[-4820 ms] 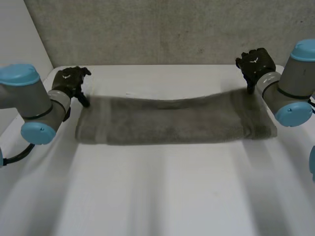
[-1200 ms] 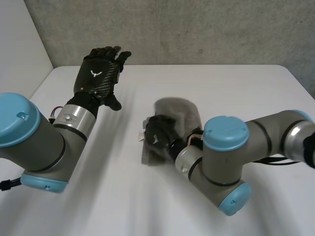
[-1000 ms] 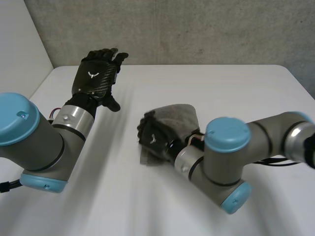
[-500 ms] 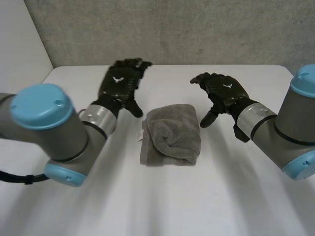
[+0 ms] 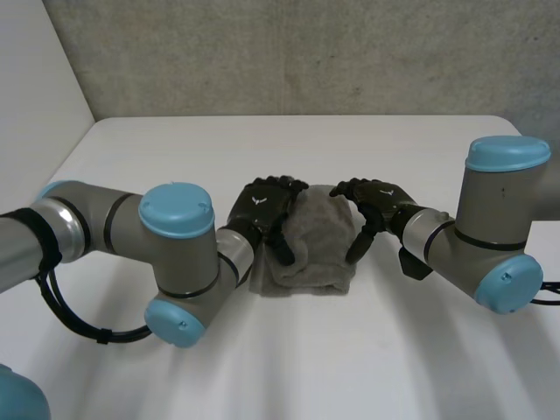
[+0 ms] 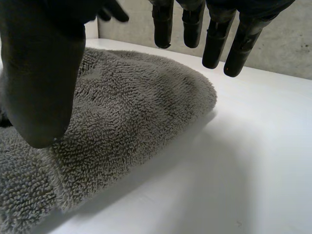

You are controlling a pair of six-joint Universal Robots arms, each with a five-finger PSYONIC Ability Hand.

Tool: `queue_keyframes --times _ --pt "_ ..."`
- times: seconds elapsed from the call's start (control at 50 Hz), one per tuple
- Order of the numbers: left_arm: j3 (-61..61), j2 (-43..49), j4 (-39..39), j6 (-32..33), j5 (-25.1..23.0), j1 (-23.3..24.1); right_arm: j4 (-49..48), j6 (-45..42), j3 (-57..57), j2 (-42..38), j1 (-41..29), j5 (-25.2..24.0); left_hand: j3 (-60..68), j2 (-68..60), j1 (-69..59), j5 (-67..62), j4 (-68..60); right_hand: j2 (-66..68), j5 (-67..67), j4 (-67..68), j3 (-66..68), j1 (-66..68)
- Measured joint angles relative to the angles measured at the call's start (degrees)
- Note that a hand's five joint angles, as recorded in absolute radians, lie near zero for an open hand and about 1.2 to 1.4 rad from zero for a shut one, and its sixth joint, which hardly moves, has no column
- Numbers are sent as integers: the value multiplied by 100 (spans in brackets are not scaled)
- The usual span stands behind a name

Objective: Fold the laundry

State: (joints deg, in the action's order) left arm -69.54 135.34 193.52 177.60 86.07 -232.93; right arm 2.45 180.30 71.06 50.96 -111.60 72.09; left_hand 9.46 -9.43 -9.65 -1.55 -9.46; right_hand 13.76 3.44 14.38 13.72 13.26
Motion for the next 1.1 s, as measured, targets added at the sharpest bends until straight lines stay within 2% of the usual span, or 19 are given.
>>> queue_keyframes --times 0.18,0.36,0.48,0.6,0.68,0.72,0.84,0.96,1.1 --pt "-407 49 52 387 31 -45 3 -310 -256 -337 -232 56 0 0 0 2 0 0 0 0 0 0" --pt "-573 -126 41 648 33 -51 39 -710 -379 -527 -394 369 0 0 6 11 0 0 0 0 -21 -1" --pt "-561 -662 15 648 29 -64 26 -738 -286 76 -350 488 0 0 6 16 0 0 0 0 -21 -1" --pt "-545 -1599 -36 628 31 -226 -4 -651 -130 1113 -165 607 0 0 6 16 1 0 -1 0 -21 -1" --pt "-540 -2238 -212 606 38 -469 14 -571 -93 1692 -10 927 0 1 6 18 1 0 0 0 -21 -1" --pt "-522 -2618 -432 587 56 -640 57 -546 -93 1993 88 1258 0 1 6 16 1 0 -1 0 -21 -1" --pt "-437 -3282 -1115 549 273 -1065 413 -656 -175 2363 231 1792 0 1 6 16 1 0 0 0 -21 -2" --pt "-331 -3563 -1598 532 510 -1296 872 -899 -423 2455 368 1884 0 1 6 16 2 0 -1 0 -21 -2" --pt "-253 -3576 -1935 520 582 -1340 1105 -1026 -660 2446 434 1863 0 1 6 16 2 0 -1 0 -21 -2"
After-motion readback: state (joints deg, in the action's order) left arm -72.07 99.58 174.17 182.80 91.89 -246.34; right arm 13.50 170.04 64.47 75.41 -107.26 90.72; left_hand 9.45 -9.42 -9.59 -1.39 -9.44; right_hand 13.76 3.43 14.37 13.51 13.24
